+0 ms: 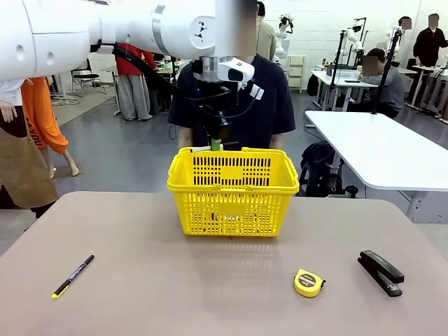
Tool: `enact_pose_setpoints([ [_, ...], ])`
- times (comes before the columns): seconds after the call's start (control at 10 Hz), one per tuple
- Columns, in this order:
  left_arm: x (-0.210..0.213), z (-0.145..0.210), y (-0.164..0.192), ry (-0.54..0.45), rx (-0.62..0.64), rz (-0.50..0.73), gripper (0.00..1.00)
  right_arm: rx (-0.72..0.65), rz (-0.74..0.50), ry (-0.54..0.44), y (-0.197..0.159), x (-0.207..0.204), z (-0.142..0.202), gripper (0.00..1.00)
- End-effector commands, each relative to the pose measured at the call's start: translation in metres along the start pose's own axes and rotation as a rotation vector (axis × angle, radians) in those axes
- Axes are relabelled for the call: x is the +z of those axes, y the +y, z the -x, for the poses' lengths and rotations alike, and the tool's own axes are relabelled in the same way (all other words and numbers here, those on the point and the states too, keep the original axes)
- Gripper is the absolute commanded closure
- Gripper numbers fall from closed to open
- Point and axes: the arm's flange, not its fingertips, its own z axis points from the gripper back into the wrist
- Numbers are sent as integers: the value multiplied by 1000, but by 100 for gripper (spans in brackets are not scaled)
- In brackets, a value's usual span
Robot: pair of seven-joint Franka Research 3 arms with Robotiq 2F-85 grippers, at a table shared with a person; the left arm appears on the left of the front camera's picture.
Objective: Place the items the person wants into the basket.
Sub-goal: Pick up the item the person points to and place it in the Market Basket.
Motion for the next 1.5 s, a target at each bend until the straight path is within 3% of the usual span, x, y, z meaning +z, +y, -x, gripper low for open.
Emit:
enact_pose_setpoints([
  [0.0, 5, -16, 9, -18, -26, -23, 88, 9, -23, -24, 0, 0, -1, 0],
  [0.1, 4, -10, -2, -45, 39, -55, 88, 9, -23, -24, 0, 0, -1, 0],
  [0.2, -4, -6, 1, -13, -3, 0, 88, 9, -23, -24, 0, 0, -1, 0],
  [0.6, -6, -8, 1, -24, 5, -4, 88, 9, -23, -24, 0, 0, -1, 0],
  [0.7, -17, -4, 21, -23, -41, -8, 88, 9, -23, -24, 0, 0, -1, 0],
  [0.9, -49, -3, 10, -70, -62, -51, 88, 9, -23, -24, 0, 0, -1, 0],
  [1.1, -70, -7, 27, -56, -90, -40, 88, 9, -23, -24, 0, 0, -1, 0],
  [1.4, -101, -6, 23, -34, -83, -20, 88, 9, -23, -24, 0, 0, -1, 0],
])
